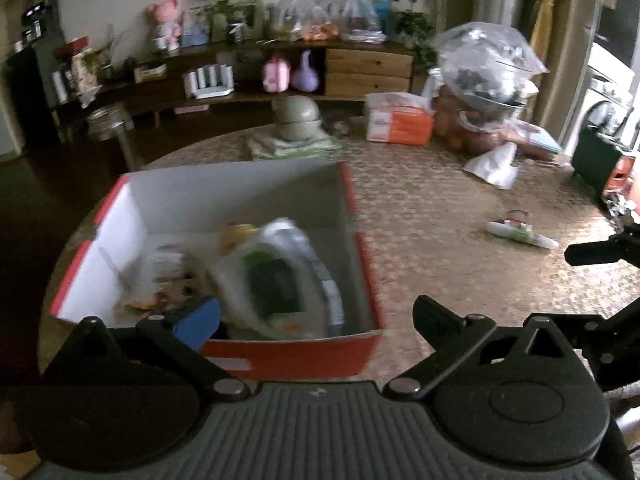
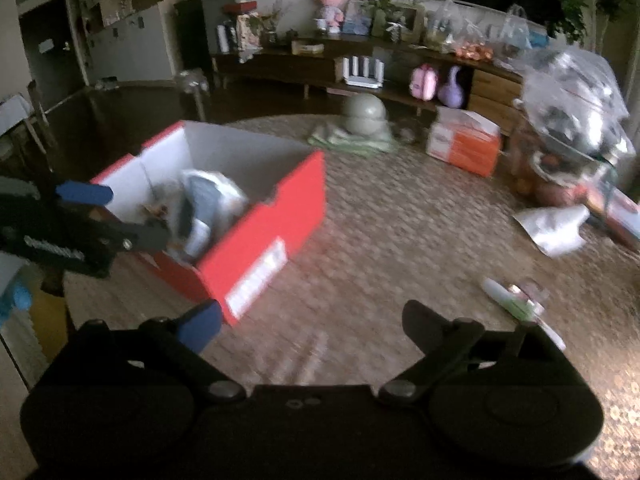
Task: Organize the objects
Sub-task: 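Move both tools back toward the marker pen and pink packet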
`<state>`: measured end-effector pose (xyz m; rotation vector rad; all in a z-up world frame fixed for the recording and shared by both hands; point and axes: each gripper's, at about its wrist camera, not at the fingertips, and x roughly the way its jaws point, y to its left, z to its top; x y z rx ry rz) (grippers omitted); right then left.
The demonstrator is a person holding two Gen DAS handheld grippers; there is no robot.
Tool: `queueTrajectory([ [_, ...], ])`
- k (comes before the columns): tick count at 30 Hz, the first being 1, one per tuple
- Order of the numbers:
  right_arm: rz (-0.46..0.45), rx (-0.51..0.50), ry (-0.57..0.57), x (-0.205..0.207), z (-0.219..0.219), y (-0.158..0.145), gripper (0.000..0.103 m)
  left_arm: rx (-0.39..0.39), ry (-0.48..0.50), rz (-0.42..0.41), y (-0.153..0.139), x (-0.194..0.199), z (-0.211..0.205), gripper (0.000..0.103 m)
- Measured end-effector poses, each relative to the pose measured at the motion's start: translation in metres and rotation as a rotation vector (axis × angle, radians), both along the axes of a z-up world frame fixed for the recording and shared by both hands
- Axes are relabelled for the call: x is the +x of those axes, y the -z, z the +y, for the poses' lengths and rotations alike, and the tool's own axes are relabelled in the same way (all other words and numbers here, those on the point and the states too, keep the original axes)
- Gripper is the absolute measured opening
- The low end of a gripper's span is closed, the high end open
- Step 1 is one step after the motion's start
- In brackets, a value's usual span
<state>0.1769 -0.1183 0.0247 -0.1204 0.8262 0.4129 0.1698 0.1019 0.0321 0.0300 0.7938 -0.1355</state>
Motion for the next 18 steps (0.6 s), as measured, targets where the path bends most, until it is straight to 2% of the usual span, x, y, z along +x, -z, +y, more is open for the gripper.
queueTrajectory([
  [5,-0.006,-0.027,0.051,-0.008,-0.047,0.014,0.097,-0.012,0.043,0.003,0.003,0.003,-0.036,0.103],
  [9,0.011,-0.034,0.108,-0.009,-0.087,0.025,0.097,-0.066,0.083,0.028,0.007,0.009,-0.063,0.103],
  [14,0.035,-0.038,0.161,-0.009,-0.131,0.036,0.097,-0.096,0.116,0.056,0.013,0.020,-0.098,0.103],
  [18,0.033,-0.042,0.181,-0.009,-0.155,0.044,0.097,-0.164,0.135,0.074,0.019,0.032,-0.120,0.103],
])
